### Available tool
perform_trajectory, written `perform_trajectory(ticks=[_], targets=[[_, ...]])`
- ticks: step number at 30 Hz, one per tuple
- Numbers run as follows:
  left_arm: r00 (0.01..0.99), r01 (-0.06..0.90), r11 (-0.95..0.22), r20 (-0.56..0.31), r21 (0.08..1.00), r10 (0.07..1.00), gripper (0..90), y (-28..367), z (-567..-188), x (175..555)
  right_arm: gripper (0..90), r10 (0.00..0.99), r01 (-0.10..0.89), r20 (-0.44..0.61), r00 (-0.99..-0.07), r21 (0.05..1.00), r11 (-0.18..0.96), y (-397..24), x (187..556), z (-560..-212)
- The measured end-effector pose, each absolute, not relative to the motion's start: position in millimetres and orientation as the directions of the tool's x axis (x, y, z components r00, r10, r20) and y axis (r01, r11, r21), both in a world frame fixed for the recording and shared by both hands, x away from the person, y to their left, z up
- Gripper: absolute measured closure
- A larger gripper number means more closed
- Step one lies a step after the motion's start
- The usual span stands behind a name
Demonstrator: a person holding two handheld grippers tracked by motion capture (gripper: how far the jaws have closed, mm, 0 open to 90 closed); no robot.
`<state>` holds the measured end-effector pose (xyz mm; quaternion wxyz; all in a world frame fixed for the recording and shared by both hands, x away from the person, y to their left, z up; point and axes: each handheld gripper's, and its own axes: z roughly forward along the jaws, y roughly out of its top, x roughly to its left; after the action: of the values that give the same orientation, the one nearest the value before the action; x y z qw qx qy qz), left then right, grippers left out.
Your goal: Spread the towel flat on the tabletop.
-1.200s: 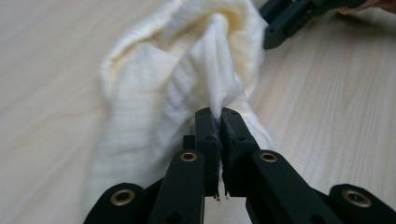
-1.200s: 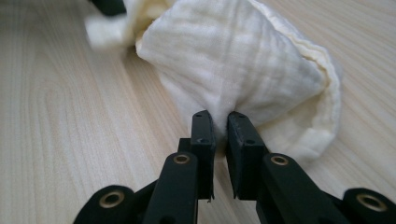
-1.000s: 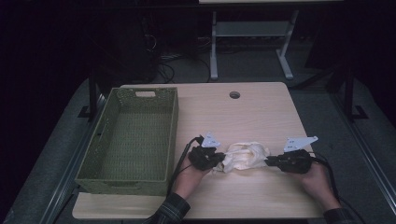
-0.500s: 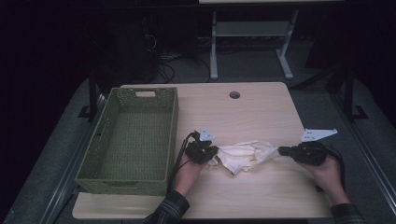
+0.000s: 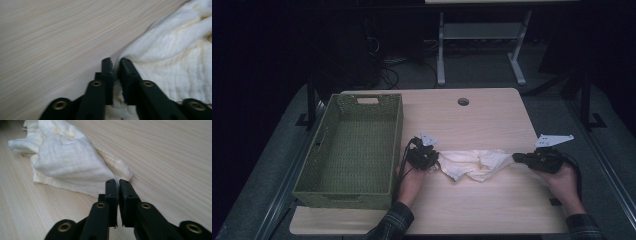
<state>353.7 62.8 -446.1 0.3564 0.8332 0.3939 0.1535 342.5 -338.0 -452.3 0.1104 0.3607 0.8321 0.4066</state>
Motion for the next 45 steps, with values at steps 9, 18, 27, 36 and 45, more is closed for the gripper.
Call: perform_trajectory(ticks=[9, 18, 27, 36, 45], targets=[[0.719, 0.478, -0.457, -0.035, 0.750, 0.694, 60.0, 57, -430, 330, 64.9, 0.684, 0.494, 0.127, -0.718, 0.785, 0.373, -343, 337, -443], [0.817, 0.426, -0.542, -0.051, 0.724, 0.574, 60.8, 30, -438, 306, 74.9, 0.542, 0.444, 0.182, -0.821, 0.800, 0.403, -309, 313, -438], [0.847, 0.410, -0.603, -0.041, 0.685, 0.530, 64.4, 14, -452, 308, 74.9, 0.433, 0.413, 0.201, -0.879, 0.774, 0.480, -264, 307, -451], [0.842, 0.444, -0.593, -0.087, 0.671, 0.532, 85.1, 15, -453, 317, 70.5, 0.431, 0.375, 0.121, -0.894, 0.729, 0.573, -237, 316, -466], [0.828, 0.446, -0.535, -0.103, 0.717, 0.552, 85.9, 29, -440, 321, 87.0, 0.449, 0.371, 0.081, -0.890, 0.702, 0.608, -236, 317, -467]])
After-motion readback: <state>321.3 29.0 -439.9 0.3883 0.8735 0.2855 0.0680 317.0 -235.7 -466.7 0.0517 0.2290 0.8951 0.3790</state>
